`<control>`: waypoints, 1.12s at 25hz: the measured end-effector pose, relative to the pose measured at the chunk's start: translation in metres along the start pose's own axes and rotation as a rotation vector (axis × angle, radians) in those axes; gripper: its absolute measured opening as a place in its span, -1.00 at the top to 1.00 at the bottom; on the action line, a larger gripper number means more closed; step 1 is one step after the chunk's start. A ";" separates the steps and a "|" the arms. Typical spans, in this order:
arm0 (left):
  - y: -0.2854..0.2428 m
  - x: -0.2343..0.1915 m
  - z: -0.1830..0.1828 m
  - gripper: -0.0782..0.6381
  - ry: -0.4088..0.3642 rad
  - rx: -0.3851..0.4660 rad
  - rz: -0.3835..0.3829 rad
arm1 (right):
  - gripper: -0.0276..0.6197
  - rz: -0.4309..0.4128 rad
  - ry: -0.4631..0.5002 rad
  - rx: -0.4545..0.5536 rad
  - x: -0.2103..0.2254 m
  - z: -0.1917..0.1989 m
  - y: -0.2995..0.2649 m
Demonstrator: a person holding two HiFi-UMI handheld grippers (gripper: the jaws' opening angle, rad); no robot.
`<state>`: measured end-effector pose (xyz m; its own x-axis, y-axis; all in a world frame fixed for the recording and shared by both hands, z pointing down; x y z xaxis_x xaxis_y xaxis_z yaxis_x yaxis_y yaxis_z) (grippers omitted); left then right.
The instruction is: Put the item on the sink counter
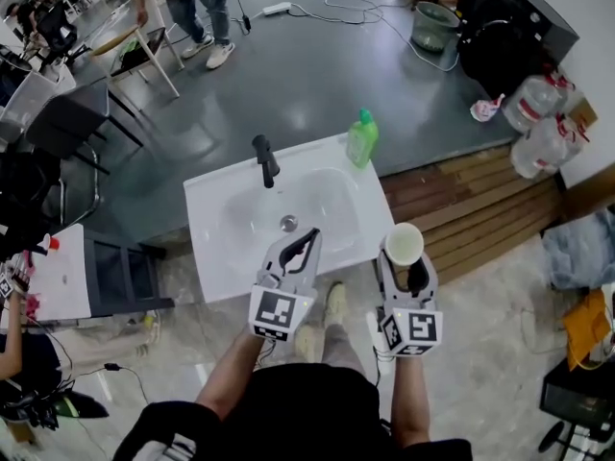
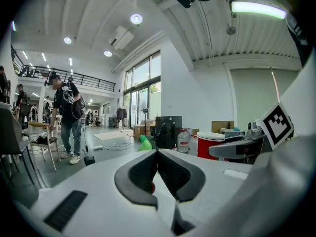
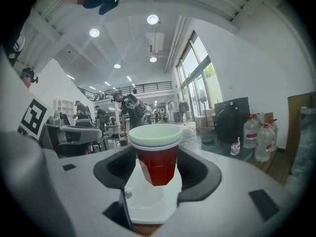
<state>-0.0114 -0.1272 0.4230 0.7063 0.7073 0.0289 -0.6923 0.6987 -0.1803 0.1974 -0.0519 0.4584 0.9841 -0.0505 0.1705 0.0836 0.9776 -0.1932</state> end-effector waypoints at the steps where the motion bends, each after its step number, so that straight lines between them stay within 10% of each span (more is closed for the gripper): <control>1: -0.005 0.000 0.002 0.78 0.004 -0.008 0.001 | 0.10 -0.004 0.000 -0.002 0.003 0.001 -0.004; 28: -0.120 -0.015 0.074 0.78 0.058 -0.140 -0.003 | 0.10 -0.091 0.031 -0.118 0.072 0.061 -0.123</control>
<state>0.0499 -0.2136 0.5166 0.7184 0.6951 -0.0265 -0.6657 0.6761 -0.3158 0.2484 -0.1629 0.5533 0.9758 -0.1456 0.1633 0.1887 0.9378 -0.2913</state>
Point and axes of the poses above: the fingertips, and each gripper's own axes: y backward along the fingers, x to its right, z out of its underside, the point moved 7 cm from there along y, backward along the fingers, and after that the axes turned 3 degrees about -y, right-handed, at the moved point
